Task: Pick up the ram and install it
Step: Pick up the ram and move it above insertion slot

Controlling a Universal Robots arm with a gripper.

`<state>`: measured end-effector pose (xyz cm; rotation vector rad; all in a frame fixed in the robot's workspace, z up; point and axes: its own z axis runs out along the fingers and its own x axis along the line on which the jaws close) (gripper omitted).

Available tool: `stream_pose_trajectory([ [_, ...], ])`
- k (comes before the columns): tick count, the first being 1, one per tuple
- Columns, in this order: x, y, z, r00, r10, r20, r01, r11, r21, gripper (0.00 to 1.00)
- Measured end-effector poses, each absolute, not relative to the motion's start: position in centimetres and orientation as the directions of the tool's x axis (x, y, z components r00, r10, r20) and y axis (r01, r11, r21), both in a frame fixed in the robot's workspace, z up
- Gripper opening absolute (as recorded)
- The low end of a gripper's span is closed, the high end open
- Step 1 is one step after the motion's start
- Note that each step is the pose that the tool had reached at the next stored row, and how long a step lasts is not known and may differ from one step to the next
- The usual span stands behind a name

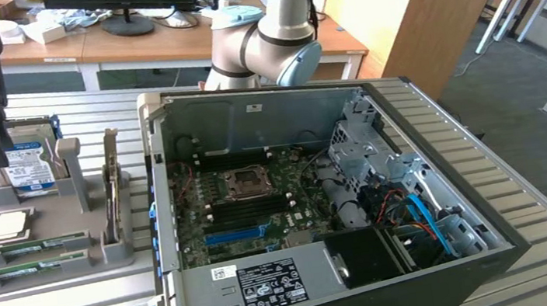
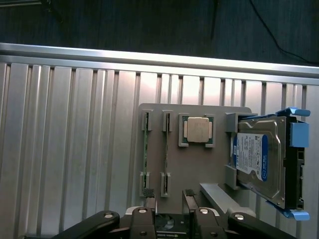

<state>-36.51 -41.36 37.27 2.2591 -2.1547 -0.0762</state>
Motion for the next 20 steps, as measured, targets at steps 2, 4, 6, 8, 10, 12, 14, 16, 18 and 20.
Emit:
stream_pose_trajectory([
  [2, -36.5, -41.4, 36.9, 0.047, -0.999, -0.022, -0.998, -0.048, 0.047, 0.35],
  [4, -36.5, -41.4, 36.7, 0.047, -0.999, -0.022, -0.998, -0.048, 0.047, 0.35],
  [6, -36.5, -41.4, 36.4, 0.047, -0.999, -0.022, -0.998, -0.048, 0.047, 0.35],
  [8, -36.5, -41.4, 36.1, 0.047, -0.999, -0.022, -0.998, -0.048, 0.047, 0.35],
  [10, -36.5, -41.4, 35.9, 0.047, -0.999, -0.022, -0.998, -0.048, 0.047, 0.35],
  [12, -36.5, -41.4, 35.6, 0.047, -0.999, -0.022, -0.998, -0.048, 0.047, 0.35],
  [14, -36.5, -41.4, 35.4, 0.047, -0.999, -0.022, -0.998, -0.048, 0.047, 0.35],
  [16, -36.5, -41.4, 35.2, 0.047, -0.999, -0.022, -0.998, -0.048, 0.047, 0.35],
  [18, -36.5, -41.4, 35.0, 0.047, -0.999, -0.022, -0.998, -0.048, 0.047, 0.35],
  [20, -36.5, -41.4, 34.8, 0.047, -0.999, -0.022, -0.998, -0.048, 0.047, 0.35],
])
